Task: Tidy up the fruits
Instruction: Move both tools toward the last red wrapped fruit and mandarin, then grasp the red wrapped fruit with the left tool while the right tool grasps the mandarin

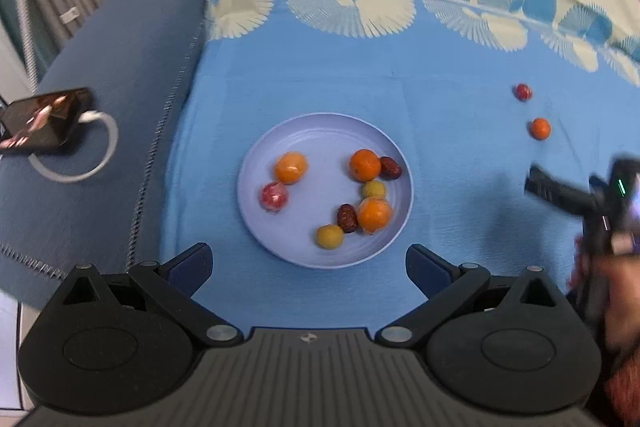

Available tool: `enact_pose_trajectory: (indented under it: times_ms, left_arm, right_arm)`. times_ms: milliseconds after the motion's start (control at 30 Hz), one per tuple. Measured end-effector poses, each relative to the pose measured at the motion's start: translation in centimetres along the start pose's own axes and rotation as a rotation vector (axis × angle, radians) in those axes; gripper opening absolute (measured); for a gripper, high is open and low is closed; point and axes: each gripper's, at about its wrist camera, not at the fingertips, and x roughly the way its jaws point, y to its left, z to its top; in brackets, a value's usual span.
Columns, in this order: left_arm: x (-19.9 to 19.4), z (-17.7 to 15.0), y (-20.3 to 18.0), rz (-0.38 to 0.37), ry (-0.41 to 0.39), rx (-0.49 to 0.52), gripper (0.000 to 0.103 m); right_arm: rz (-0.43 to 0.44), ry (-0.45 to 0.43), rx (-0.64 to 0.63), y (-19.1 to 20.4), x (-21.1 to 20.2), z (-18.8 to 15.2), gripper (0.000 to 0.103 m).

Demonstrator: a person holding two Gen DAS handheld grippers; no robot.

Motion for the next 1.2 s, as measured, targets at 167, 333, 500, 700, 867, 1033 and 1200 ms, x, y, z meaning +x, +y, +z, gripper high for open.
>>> enact_pose_trajectory:
  times_ms: [167,333,500,700,867,1033,1200]
  left_arm:
    - [2.7,2.6,-3.3,-0.005,0.031,0.031,0.103]
    - [6.3,5.6,-7.5,-0.014,0.076,0.089,0.103]
    - [10.1,9.4,-12.9,-0.081,0.097,0.107,0.103]
    - [14.8,14.5,-21.1,-0.131,0.025,0.164,0.103]
    - [19.6,17.5,-28.3,-0.243,0.003,0.238,0.103]
    - [24.7,19.5,-32.7,-0.282,-0.003,0.285,0.102]
    - [26.9,20.7,-33.2,-0.296,0.03,0.216,0.086]
  right_arm:
    - [-0.065,-0.071,0.054,-2.1,5.8,1.3,0.102]
    - [-0.01,-0.05,0.085,-3.0,9.2,1.2,0.095]
    - [0.046,-0.093,0.113,-3.0,9.5,1.9,0.038]
    - [-0.285,-0.052,0.285,-8.4,10.9,3.1,0.038]
    - [-0.399,-0.013,0.515,-13.8,11.9,2.0,0.038]
    - [-0.434,-0.014,0.48,-12.9,12.4,2.0,0.04]
    - [-0.459,-0.022,0.462,-12.6,12.7,2.0,0.044]
